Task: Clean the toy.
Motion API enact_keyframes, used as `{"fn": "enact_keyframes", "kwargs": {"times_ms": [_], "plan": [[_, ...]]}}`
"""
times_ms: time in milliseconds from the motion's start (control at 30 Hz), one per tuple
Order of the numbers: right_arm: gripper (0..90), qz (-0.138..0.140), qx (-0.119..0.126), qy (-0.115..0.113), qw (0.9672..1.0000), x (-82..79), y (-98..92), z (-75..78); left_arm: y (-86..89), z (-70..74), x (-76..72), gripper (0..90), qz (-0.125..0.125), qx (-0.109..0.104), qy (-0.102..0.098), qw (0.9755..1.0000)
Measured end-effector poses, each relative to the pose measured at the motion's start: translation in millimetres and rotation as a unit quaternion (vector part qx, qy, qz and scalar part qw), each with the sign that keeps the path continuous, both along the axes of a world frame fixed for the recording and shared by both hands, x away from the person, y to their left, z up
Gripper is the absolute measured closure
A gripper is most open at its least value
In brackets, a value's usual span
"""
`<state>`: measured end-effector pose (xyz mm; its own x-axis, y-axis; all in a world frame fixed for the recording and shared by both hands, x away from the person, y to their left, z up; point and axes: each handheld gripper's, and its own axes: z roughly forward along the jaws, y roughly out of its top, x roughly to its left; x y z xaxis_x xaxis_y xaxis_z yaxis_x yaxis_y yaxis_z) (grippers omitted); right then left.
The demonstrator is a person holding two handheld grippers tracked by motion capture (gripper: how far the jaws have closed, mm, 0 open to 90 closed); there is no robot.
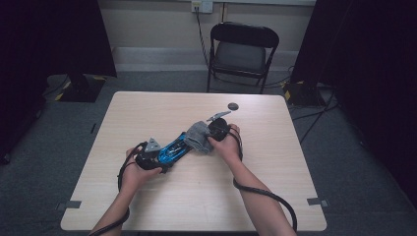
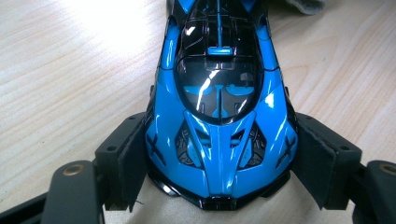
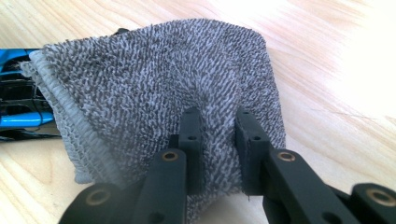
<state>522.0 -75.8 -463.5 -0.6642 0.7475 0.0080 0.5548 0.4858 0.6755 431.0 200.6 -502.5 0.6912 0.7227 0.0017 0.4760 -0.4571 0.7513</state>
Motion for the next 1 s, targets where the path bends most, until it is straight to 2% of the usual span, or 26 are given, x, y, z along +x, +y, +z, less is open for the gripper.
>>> {"fn": "enact_keyframes", "kwargs": {"times_ms": [267, 500, 800, 1000], "plan": [[75.4, -0.008, 0.003, -0.001, 1.0, 0.2, -11.3, -2.1, 0.0, 0.0, 0.0, 25.5, 0.0, 0.001, 0.0, 1.0], [75.4, -0.019, -0.004, -0.001, 0.9998, 0.2, -22.3, -2.2, -0.1, 0.0, -0.1, 25.5, 0.0, 0.0, 0.0, 1.0], [75.4, -0.039, 0.003, -0.007, 0.9992, -2.1, -43.0, 4.1, 0.0, 0.0, 0.0, 25.4, 0.0, 0.0, 0.0, 1.0], [75.4, -0.032, 0.018, -0.019, 0.9991, -8.8, -47.0, 16.2, -0.2, -0.1, -0.1, 25.5, 0.001, 0.0, -0.001, 1.0]]}}
